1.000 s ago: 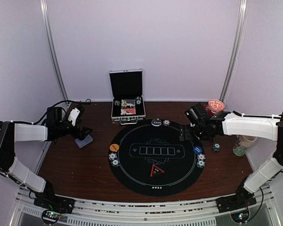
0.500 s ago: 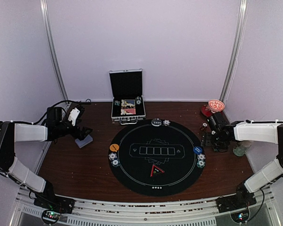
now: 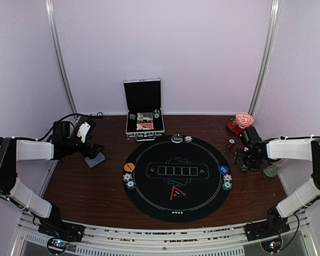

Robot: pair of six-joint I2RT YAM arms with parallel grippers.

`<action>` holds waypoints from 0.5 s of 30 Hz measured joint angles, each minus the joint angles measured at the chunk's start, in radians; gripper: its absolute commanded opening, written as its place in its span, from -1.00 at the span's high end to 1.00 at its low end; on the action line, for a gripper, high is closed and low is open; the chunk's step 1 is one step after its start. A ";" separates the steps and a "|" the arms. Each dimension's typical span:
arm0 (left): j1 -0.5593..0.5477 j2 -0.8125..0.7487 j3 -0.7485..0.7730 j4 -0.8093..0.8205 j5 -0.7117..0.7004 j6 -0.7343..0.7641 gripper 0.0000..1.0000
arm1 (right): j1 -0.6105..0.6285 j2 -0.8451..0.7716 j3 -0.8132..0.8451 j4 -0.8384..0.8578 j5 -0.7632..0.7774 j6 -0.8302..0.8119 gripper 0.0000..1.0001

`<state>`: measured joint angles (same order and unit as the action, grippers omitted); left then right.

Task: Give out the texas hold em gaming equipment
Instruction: Pick up the pile of poker chips from the pile of poker chips.

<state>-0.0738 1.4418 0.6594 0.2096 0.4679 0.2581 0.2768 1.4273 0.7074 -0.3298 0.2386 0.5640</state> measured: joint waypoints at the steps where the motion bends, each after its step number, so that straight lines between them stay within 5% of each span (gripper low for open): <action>1: 0.000 0.000 0.000 0.000 0.000 0.000 -0.96 | -0.007 0.009 0.000 0.006 0.002 0.000 -0.65; 15: 0.000 0.000 0.000 0.000 0.000 0.000 -0.96 | -0.082 0.096 0.000 0.047 -0.026 0.003 -0.34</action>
<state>-0.0738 1.4418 0.6594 0.2096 0.4679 0.2584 0.1947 1.5234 0.7071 -0.2832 0.2127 0.5667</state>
